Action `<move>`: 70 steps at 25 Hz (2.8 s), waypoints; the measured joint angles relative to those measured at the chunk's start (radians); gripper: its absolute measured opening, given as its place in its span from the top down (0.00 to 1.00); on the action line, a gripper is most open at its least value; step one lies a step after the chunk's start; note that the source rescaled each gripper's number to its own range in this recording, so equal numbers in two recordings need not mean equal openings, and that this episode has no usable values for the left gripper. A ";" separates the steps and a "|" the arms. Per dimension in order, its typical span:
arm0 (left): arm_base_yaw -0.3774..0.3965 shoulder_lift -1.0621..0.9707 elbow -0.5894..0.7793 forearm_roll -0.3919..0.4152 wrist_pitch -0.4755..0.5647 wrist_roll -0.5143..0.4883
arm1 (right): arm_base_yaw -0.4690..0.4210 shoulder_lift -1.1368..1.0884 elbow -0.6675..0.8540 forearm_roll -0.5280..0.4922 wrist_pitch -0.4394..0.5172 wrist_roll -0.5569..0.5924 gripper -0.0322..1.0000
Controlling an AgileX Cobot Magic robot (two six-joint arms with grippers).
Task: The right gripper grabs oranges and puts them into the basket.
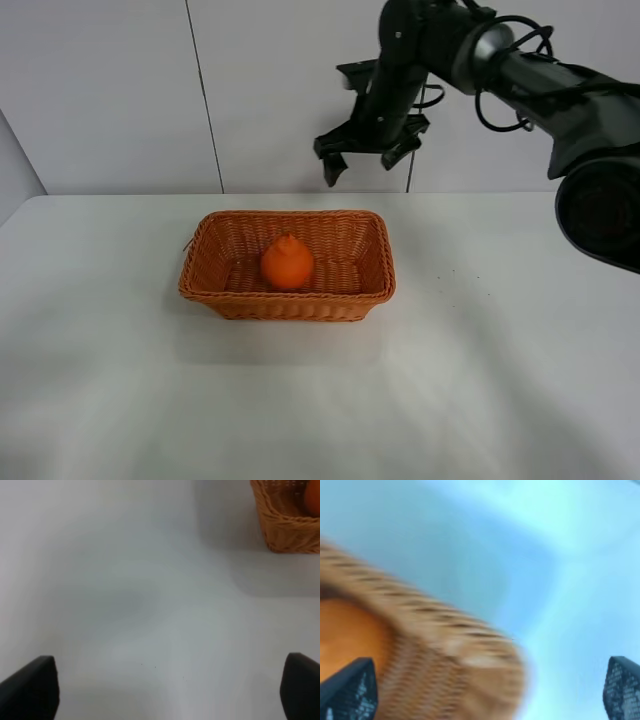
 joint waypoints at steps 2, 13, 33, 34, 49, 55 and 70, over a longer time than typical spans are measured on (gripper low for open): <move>0.000 0.000 0.000 0.000 0.000 0.000 | -0.079 0.001 0.002 -0.001 0.000 -0.006 0.00; 0.000 0.000 0.000 0.000 0.000 0.000 | -0.339 0.001 0.002 -0.013 0.000 -0.013 0.00; 0.000 0.000 0.000 0.000 0.000 0.000 | -0.365 -0.550 0.696 0.012 -0.003 -0.013 0.00; 0.000 0.000 0.000 0.000 0.000 0.000 | -0.365 -0.614 0.762 0.015 -0.003 -0.013 0.00; 0.000 0.000 0.000 0.000 0.000 0.000 | -0.365 -1.653 1.758 0.029 -0.186 -0.016 0.00; 0.000 0.000 0.000 0.000 0.000 0.000 | -0.365 -2.024 1.802 0.029 -0.189 -0.016 0.00; 0.000 0.000 0.000 0.000 0.000 0.000 | -0.365 -2.321 1.808 0.024 -0.192 -0.013 0.00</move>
